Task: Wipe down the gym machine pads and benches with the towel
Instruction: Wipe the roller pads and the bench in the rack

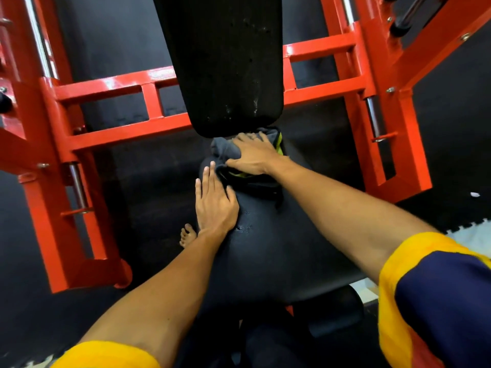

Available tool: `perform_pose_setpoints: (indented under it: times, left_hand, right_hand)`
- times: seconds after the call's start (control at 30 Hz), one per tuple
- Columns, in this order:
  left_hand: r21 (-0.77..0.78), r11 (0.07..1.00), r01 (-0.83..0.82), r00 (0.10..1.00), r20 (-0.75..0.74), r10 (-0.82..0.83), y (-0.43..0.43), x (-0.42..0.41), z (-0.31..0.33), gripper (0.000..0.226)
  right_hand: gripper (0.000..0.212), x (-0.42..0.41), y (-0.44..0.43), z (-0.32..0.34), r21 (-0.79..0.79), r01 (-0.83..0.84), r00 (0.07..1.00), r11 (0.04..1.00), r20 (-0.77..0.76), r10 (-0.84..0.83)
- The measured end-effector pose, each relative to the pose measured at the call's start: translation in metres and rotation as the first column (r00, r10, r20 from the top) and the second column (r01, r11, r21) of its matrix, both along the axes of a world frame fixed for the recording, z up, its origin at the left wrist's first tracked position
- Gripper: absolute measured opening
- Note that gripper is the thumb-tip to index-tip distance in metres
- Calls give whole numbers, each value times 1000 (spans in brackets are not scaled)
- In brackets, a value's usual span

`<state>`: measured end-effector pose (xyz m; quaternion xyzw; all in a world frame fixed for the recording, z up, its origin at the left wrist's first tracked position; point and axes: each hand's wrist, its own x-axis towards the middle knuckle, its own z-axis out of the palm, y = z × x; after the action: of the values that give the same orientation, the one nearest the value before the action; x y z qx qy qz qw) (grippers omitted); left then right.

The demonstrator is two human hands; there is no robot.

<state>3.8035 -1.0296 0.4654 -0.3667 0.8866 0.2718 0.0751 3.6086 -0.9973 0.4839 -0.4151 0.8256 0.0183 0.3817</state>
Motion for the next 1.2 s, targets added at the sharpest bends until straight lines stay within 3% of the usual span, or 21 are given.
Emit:
perform_pose_setpoints:
  times: [0.1,0.23,0.37,0.57,0.7,0.8,0.97,1.07,1.2]
  left_hand:
    - [27,1000,-7,1000,-23,8,0,0,0,60]
    - [30,1000,-9,1000,-26,10,0,0,1,58]
    - [38,999,-4,1000,-30,5,-1,0,0,59]
    - [33,999,21,999,-35,-20,-2,1,-1,56]
    - [91,996,18,999,-41,-15,-4,0,5,56]
    - [131,988,-79,995,-43,86,-5,9,10,59]
    - [312,896,-317,948,86,306,4,38,30,62]
    - [354,850,-390,921,169,352,9,47,45,61]
    - [390,807,-444,896,197,398,15,61,56,61]
  right_hand:
    - [75,-31,25,0,27,-17,999,999,-38,18]
    - [79,-44,44,-3,55,159,983,986,-102,-153]
    - [81,10,37,4,12,154,987,988,-55,-153]
    - [81,52,104,31,-52,41,997,998,-69,-45]
    - [77,28,89,20,24,202,968,979,-155,-196]
    - [76,44,54,15,29,312,943,950,-131,-306]
    - [74,107,83,39,-69,35,996,997,-76,-40]
    - [75,95,110,44,-78,-41,996,996,-83,34]
    - [76,71,89,35,28,165,978,986,-136,-160]
